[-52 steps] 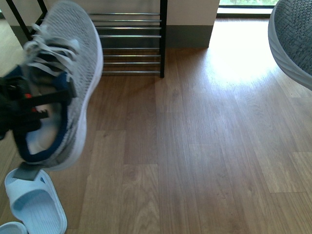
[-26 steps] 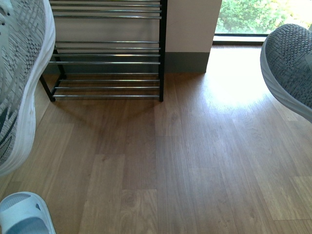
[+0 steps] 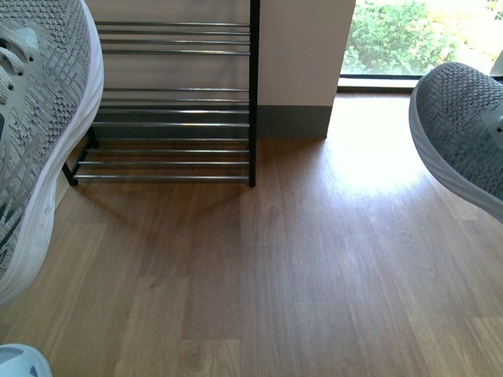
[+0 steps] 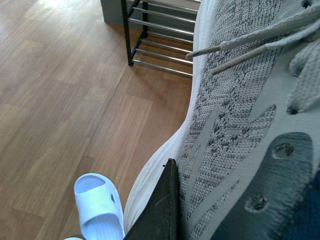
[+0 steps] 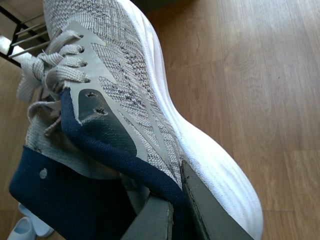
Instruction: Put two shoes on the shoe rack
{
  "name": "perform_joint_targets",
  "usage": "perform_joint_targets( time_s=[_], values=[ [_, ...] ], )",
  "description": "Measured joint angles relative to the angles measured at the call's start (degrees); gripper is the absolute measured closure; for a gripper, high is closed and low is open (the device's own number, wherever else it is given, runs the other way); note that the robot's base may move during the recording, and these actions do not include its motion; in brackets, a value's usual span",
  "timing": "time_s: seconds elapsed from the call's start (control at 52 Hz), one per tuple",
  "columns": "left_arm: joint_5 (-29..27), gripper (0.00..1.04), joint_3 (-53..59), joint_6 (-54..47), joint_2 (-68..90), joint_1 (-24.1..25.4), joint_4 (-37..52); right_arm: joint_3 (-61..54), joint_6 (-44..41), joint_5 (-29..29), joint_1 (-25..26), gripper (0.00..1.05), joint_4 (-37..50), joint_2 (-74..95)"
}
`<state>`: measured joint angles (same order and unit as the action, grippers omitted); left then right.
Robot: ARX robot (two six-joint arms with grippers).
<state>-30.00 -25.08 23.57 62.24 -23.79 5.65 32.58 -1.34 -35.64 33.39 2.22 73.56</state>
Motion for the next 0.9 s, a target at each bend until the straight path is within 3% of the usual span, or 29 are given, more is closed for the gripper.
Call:
perform_joint_targets(
  time_s=[0.905],
  values=[
    [0.26,1.03,0.04,-0.17,0.00,-0.24,0.00,-0.09,0.00,0.44,0.37,1.04,0.00,0.09]
  ],
)
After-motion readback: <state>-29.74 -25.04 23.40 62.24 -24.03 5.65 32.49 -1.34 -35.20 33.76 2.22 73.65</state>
